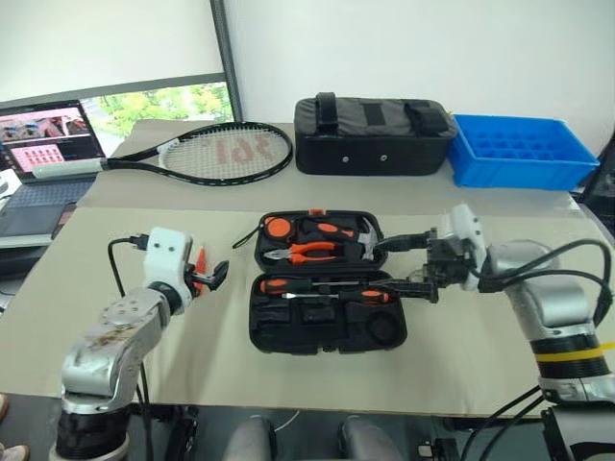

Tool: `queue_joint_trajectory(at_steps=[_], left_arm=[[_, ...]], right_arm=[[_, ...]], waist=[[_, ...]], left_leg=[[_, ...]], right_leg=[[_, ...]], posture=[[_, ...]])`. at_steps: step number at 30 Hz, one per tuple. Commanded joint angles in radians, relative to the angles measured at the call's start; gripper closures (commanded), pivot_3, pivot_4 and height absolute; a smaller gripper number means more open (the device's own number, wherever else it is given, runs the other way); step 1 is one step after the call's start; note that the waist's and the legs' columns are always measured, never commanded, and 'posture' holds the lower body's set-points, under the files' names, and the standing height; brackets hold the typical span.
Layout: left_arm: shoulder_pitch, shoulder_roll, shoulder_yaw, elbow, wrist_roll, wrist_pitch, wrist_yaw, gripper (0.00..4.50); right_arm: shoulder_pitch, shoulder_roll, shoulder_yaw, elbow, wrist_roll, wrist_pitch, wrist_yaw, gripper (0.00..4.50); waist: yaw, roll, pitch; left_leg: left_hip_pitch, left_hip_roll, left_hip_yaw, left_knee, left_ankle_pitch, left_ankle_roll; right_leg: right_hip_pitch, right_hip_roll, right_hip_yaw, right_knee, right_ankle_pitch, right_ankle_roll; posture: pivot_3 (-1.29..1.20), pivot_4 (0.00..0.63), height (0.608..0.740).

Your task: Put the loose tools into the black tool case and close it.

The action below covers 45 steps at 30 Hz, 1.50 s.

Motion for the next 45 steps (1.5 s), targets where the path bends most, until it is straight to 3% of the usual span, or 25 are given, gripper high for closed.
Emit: queue_joint_trajectory(at_steps=[1, 12, 21, 32, 35, 43, 45], left_arm=[[-0.058, -0.010, 0.000, 0.055, 0.063, 0.025, 0.061, 0.00], [-0.118, -0.055, 0.000, 0.178, 0.108, 0.038, 0.083, 0.00], [-0.093, -0.109, 0.027, 0.183, 0.130, 0.066, 0.118, 0.00], [-0.070, -0.149, 0.048, 0.184, 0.139, 0.077, 0.124, 0.00], [-0.066, -0.158, 0.052, 0.187, 0.136, 0.076, 0.121, 0.77], [-0.070, -0.172, 0.066, 0.175, 0.145, 0.052, 0.127, 3.84], [-0.086, -0.159, 0.063, 0.157, 0.140, -0.012, 0.101, 4.03]], right_arm=[[0.025, -0.050, -0.093, -0.032, 0.039, -0.018, 0.003, 0.16], [0.025, -0.127, -0.181, 0.144, 0.058, -0.186, 0.171, 0.16], [0.008, -0.132, -0.191, 0.208, 0.130, -0.138, 0.274, 0.16], [-0.039, -0.126, -0.180, 0.250, 0.161, -0.124, 0.281, 0.16], [-0.044, -0.127, -0.181, 0.250, 0.163, -0.123, 0.279, 0.00], [-0.018, -0.127, -0.195, 0.240, 0.163, -0.133, 0.271, 0.00], [-0.002, -0.131, -0.208, 0.234, 0.170, -0.126, 0.267, 0.00]], waist=[[-0.001, 0.000, 0.000], [0.001, 0.000, 0.000], [0.002, 0.000, 0.000], [0.001, 0.000, 0.000], [0.000, 0.000, 0.000], [-0.002, -0.002, 0.002], [0.000, -0.003, 0.002]], left_leg=[[0.000, 0.000, 0.000, 0.000, 0.000, 0.000], [0.000, -0.001, 0.000, 0.001, 0.000, 0.000], [0.002, -0.001, -0.001, 0.001, 0.000, -0.001], [0.005, -0.001, -0.001, 0.001, 0.000, -0.001], [0.006, -0.002, -0.001, 0.001, 0.000, -0.001], [0.007, -0.001, -0.001, 0.000, 0.000, -0.001], [0.007, -0.001, -0.001, 0.000, 0.000, -0.001]], right_leg=[[0.000, 0.000, 0.000, 0.000, 0.000, 0.000], [0.001, 0.000, 0.000, -0.001, 0.000, 0.000], [0.004, 0.000, 0.000, -0.001, 0.000, 0.000], [0.007, -0.001, 0.000, -0.002, 0.000, 0.000], [0.007, -0.001, 0.000, -0.001, 0.000, 0.000], [0.008, -0.001, 0.000, -0.001, 0.000, 0.000], [0.008, -0.001, 0.000, -0.001, 0.000, 0.000]], posture=[[0.00, 0.150, 0.708], [0.00, 0.150, 0.708], [0.00, 0.150, 0.708], [0.00, 0.150, 0.708], [0.00, 0.150, 0.708], [0.00, 0.150, 0.708], [0.00, 0.150, 0.708]])
